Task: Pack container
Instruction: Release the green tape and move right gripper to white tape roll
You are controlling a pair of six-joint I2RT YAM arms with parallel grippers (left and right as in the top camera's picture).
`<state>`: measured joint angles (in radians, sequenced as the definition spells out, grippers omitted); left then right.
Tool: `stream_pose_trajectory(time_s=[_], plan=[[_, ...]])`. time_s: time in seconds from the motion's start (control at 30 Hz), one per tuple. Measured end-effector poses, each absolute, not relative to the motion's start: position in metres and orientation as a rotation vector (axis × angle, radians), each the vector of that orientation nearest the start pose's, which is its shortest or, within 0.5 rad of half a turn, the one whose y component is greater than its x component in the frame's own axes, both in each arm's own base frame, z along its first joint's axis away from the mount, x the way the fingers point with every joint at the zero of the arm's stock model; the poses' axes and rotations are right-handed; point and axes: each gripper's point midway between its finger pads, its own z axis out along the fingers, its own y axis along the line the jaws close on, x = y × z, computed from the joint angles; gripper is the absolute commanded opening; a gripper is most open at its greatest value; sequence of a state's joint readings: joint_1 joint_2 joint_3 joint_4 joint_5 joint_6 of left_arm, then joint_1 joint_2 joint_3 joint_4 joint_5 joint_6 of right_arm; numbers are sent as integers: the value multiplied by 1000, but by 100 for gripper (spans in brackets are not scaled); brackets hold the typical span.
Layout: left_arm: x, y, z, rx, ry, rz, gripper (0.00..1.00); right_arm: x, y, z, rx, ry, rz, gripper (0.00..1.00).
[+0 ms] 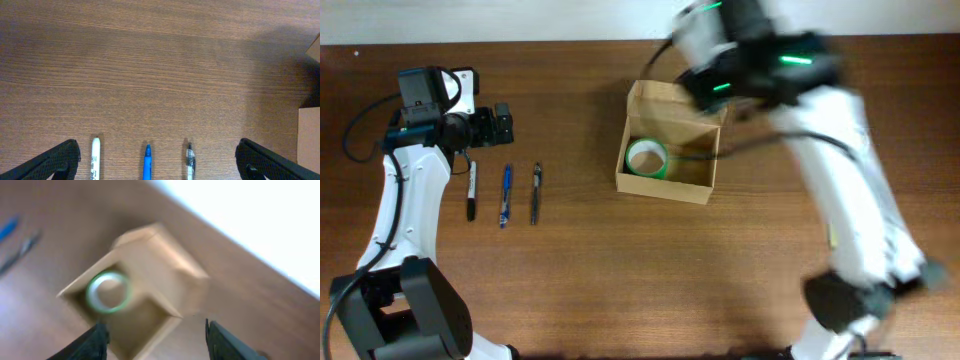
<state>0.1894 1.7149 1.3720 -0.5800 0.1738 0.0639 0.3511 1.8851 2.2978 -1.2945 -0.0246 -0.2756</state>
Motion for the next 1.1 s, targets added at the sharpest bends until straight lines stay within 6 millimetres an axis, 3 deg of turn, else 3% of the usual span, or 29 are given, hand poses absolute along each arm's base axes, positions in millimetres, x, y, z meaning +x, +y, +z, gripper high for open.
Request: stream_pose_trajectory(time_s=[0.1,0.17,0.23,0.3,0.47,0.57,0.77,0.9,1.1], plan=[[453,57,155,-83,2476,-108,99,426,83,377,-442,2297,8,63],[453,57,155,-83,2476,-108,99,425,32,377,-239,2342,-34,63],[453,57,155,-83,2476,-108,99,429,-20,355,-8,2430,-64,63],[453,57,155,-83,2476,-108,100,436,-64,314,206,2535,-68,63],[453,57,155,-84,2476,-109,99,439,-135,203,598,2747,15,63],[453,57,155,-83,2476,-108,99,432,-164,156,751,2815,48,63],[453,57,155,-83,2476,-108,99,424,-193,95,908,2874,84,63],[453,57,155,-83,2476,-108,99,427,-195,71,920,2893,96,63],[453,57,155,-83,2476,-108,99,432,-197,50,913,2876,95,63]])
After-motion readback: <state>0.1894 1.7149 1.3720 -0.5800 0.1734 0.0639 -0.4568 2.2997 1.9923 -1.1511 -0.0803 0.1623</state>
